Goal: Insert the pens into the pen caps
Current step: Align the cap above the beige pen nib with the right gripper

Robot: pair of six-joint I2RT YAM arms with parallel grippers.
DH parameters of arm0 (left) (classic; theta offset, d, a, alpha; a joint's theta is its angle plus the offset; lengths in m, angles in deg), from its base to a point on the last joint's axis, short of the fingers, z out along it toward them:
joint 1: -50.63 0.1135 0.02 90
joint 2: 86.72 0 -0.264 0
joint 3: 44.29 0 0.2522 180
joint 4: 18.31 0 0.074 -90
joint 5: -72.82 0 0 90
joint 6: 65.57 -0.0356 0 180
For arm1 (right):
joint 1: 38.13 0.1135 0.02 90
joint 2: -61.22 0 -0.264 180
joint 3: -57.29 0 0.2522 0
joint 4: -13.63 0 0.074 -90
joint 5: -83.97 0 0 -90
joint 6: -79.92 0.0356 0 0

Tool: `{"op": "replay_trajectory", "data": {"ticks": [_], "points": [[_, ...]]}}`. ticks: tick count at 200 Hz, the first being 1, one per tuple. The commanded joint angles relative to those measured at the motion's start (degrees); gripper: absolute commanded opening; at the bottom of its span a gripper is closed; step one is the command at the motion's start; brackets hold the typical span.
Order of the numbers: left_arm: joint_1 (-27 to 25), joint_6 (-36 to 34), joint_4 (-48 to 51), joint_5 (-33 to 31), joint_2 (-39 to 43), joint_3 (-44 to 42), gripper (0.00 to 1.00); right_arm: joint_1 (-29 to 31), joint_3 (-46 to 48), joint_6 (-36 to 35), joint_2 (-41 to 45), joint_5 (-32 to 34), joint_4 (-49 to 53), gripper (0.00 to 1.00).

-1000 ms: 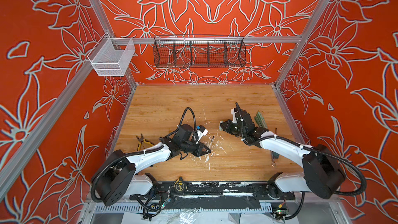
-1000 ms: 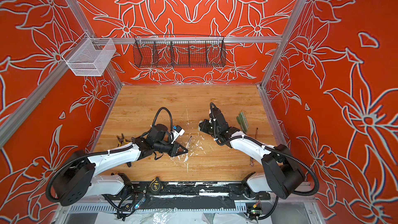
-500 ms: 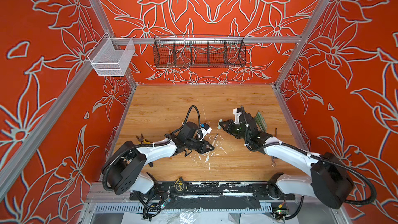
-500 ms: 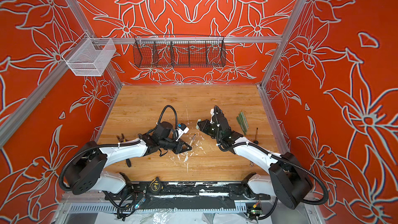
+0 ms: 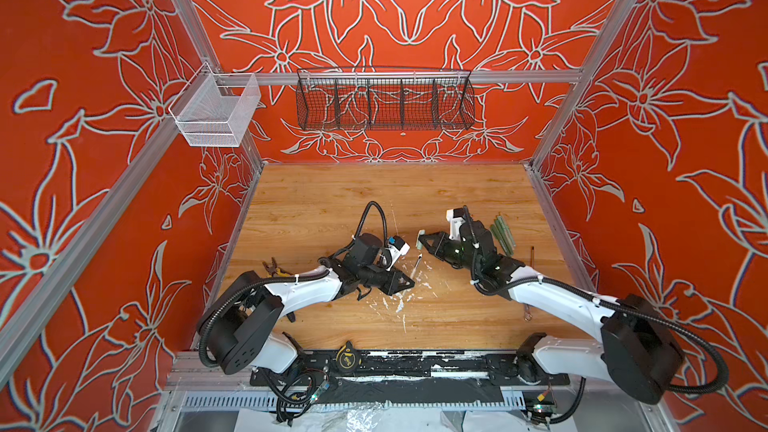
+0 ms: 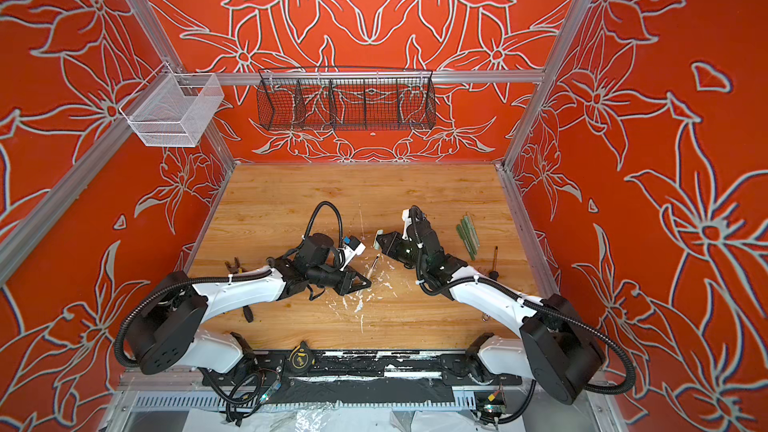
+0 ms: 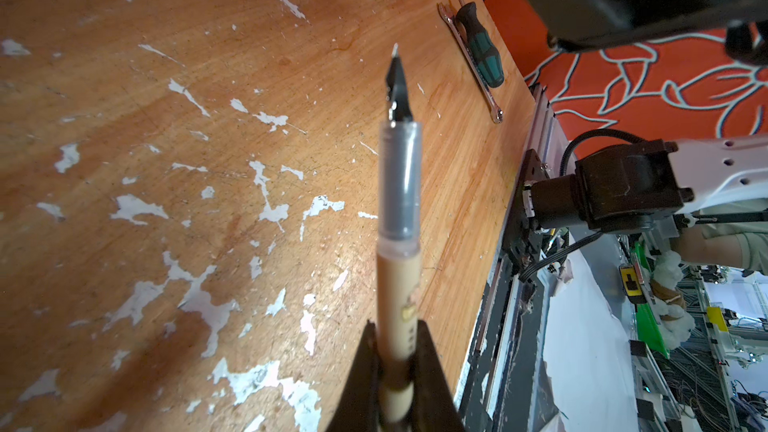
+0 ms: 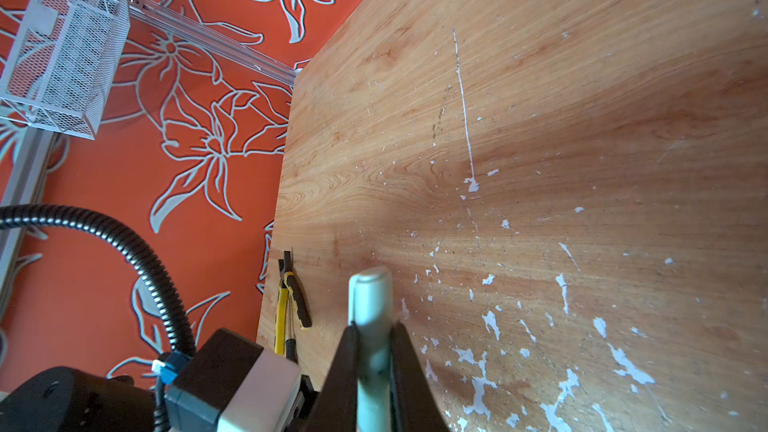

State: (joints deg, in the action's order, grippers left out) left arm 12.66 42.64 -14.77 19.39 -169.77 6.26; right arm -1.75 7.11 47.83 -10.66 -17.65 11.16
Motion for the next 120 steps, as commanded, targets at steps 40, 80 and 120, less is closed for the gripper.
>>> {"op": "replay_trajectory", "data": {"ticks": [40,80,120], "points": [[0.4,-0.7,-1.4,-1.3,2.0,0.1,0.0,0.9,1.4,0.0,1.5,1.1,-1.7,0.0],[0.7,-1.7,-0.3,-0.4,3.0,-0.1,0.0,1.0,2.5,-0.9,1.7,2.0,-4.0,0.0],[0.7,-2.0,0.3,-0.3,2.9,-0.1,0.0,0.9,1.9,-1.8,1.6,2.5,-5.0,0.0]]}}
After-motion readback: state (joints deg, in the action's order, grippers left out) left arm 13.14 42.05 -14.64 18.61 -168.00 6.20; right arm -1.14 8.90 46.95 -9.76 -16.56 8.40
